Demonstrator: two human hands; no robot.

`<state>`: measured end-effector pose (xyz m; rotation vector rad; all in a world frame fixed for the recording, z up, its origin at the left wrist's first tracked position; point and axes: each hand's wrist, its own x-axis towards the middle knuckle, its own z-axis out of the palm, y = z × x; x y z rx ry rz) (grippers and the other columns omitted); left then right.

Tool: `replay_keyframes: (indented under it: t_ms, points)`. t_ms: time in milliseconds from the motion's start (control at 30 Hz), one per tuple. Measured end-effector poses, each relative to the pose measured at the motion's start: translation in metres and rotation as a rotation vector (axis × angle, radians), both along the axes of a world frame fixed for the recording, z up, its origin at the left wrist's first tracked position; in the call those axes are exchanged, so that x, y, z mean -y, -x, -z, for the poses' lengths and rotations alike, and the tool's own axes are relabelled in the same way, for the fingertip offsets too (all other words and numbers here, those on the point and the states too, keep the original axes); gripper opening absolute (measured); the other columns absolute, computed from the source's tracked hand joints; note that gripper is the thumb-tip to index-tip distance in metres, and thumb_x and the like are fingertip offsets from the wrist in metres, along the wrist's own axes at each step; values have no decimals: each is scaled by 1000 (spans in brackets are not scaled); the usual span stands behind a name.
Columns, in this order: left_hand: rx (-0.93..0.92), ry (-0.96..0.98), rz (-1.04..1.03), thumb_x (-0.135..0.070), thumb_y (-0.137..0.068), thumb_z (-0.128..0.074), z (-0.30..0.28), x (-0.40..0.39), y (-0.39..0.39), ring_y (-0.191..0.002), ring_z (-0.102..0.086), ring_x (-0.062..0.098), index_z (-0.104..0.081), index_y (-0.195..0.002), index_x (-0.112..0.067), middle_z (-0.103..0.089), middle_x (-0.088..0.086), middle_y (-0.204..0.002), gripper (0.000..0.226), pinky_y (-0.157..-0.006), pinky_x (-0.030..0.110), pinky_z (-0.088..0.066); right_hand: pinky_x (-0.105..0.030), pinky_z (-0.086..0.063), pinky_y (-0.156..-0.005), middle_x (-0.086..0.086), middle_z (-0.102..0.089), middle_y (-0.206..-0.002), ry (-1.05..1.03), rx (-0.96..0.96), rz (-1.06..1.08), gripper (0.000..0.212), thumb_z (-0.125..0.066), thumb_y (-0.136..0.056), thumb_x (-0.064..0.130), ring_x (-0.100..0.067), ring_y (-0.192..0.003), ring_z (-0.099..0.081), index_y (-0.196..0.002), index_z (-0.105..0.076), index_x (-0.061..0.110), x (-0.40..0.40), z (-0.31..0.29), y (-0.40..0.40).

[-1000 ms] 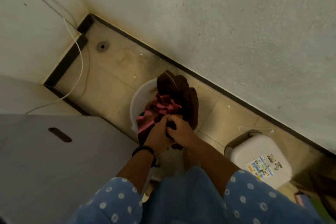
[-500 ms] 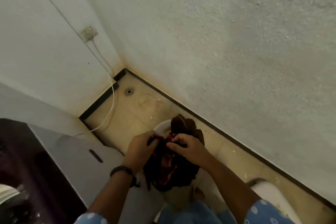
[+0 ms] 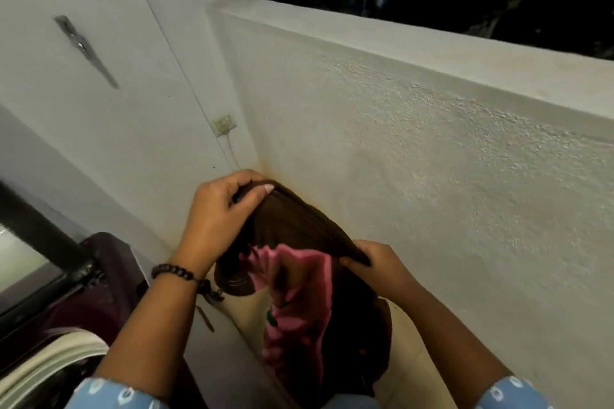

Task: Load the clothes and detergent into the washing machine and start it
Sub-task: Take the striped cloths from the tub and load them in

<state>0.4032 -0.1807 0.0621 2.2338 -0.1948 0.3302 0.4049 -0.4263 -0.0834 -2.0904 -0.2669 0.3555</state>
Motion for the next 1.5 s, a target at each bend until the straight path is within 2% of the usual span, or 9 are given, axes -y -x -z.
replay_keyframes:
  t_ms: [167,333,467,667,833,967,1100,1300,1500]
  points:
    - [182,39,-97,-17,-90,-67,-54,-21,5,-84,-64,-4,-69,-87,-33,-71,-21,-85,16,-78,12,-48,-43,-55,-86,-4,-70,-93,33,-138,95,9,-59,-93,21,-18,-90,-67,-92,-68,21,12,12,-7]
    - [132,-405,-214,-24,-90,-66,-77,-51,8,-99,-52,18,-74,-98,-26,-56,-1,-101,11,-82,29,-41,-30,-57,-72,-8,-74,-90,-378,-187,294,16,-59,-91,7,-24,-88,-71,-94,-71,18,19,-45,-15]
    - [84,-501,-465,-26,-98,-51,-83,-57,5,-82,-60,26,-68,-105,-21,-62,4,-86,19,-70,32,-41,-31,-57,-80,-9,-75,-101,-655,-170,114,27,-60,-87,-1,-28,-95,-71,-108,-69,13,15,-105,-2]
    - [-33,304,-221,-12,-104,-31,-84,-37,-8,-75,-61,24,-56,-95,-23,-61,7,-88,28,-59,34,-53,-35,-54,-93,4,-71,-111,-94,-162,-589,30,-71,-83,38,-12,-105,-66,-113,-69,34,-11,-140,24]
    - [-111,966,-27,-11,-94,-38,-81,-14,-11,-64,-49,11,-55,-76,-16,-49,0,-68,26,-62,24,-42,-40,-53,-96,13,-71,-105,-353,136,-106,22,-69,-87,21,-2,-102,-64,-107,-70,30,-12,-145,2]
    - [-211,1100,136,-21,-81,-45,-73,-7,-14,-67,-52,20,-56,-67,-18,-48,7,-69,18,-64,31,-48,-36,-44,-105,18,-57,-130,-389,208,41,58,-77,-77,33,4,-124,-48,-129,-52,36,-10,-151,-20]
    - [-256,1146,288,-22,-79,-41,-75,7,-12,-53,-55,17,-51,-65,-16,-50,4,-56,18,-55,26,-51,-38,-37,-109,7,-41,-145,-423,-51,-56,100,-81,-61,42,-8,-134,-36,-145,-27,45,-21,-138,-27]
    - [-260,1106,298,-27,-76,-35,-74,1,-6,-53,-56,20,-49,-66,-11,-58,13,-63,22,-52,23,-51,-31,-53,-72,-7,-72,-84,-820,-262,-52,7,-65,-84,9,-18,-81,-67,-91,-66,10,-23,-134,-33]
    - [-296,607,118,-55,-83,-48,-69,0,-9,-104,-67,22,-59,-91,-15,-71,8,-114,42,-87,37,-53,-17,-52,-74,3,-72,-84,-693,118,-65,18,-67,-84,-2,-7,-81,-65,-91,-70,15,-23,-160,-41]
